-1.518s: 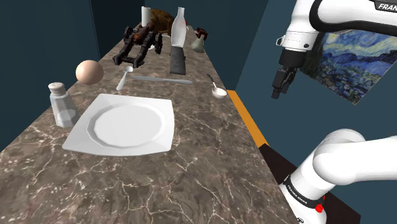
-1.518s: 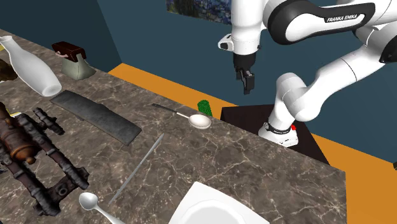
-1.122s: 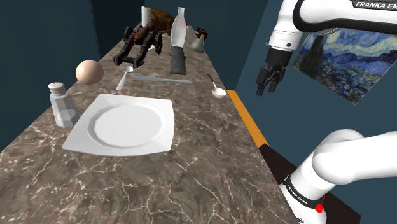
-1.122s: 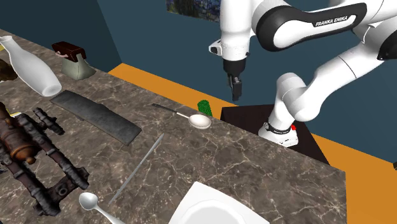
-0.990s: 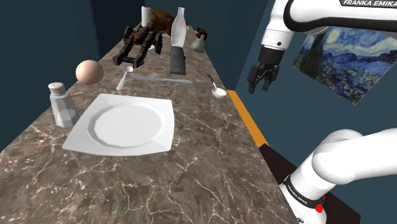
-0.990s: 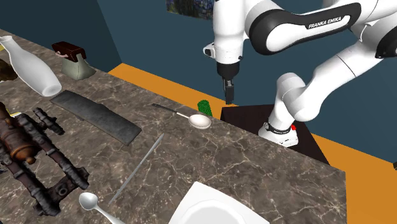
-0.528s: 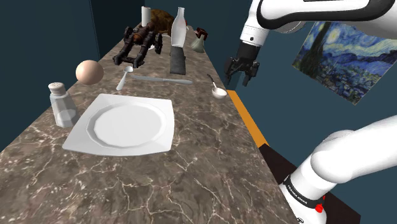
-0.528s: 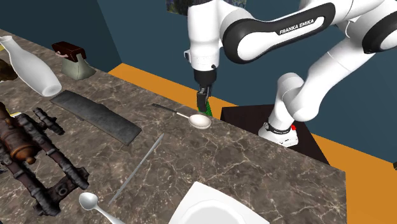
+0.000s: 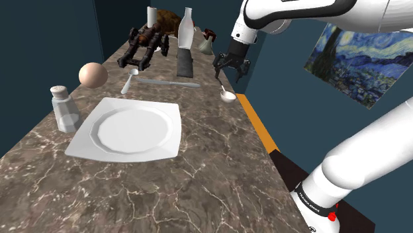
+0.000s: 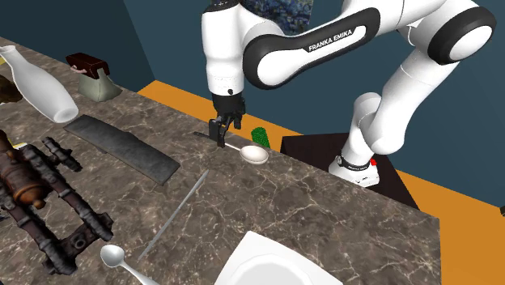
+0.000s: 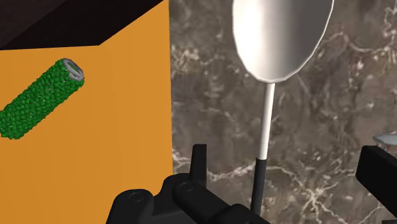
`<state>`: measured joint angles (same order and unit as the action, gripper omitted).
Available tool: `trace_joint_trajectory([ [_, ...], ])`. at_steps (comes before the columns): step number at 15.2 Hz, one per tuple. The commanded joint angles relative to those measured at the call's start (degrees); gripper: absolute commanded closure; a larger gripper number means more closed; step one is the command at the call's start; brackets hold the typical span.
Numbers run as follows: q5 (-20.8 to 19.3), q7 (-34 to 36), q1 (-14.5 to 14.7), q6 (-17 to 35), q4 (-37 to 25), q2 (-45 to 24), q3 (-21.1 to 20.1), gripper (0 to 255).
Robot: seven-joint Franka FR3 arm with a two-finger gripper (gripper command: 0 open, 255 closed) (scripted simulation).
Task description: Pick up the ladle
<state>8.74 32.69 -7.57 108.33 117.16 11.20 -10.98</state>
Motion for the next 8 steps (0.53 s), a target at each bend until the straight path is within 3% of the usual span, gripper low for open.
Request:
trace_joint_trajectory([
  [1,-0.1,1.0,-0.1,1.3,-0.1,-1.1,-0.1,0],
  [8,0.1,0.5,0.0,6.3,4.1,-1.9,-0.3,0],
])
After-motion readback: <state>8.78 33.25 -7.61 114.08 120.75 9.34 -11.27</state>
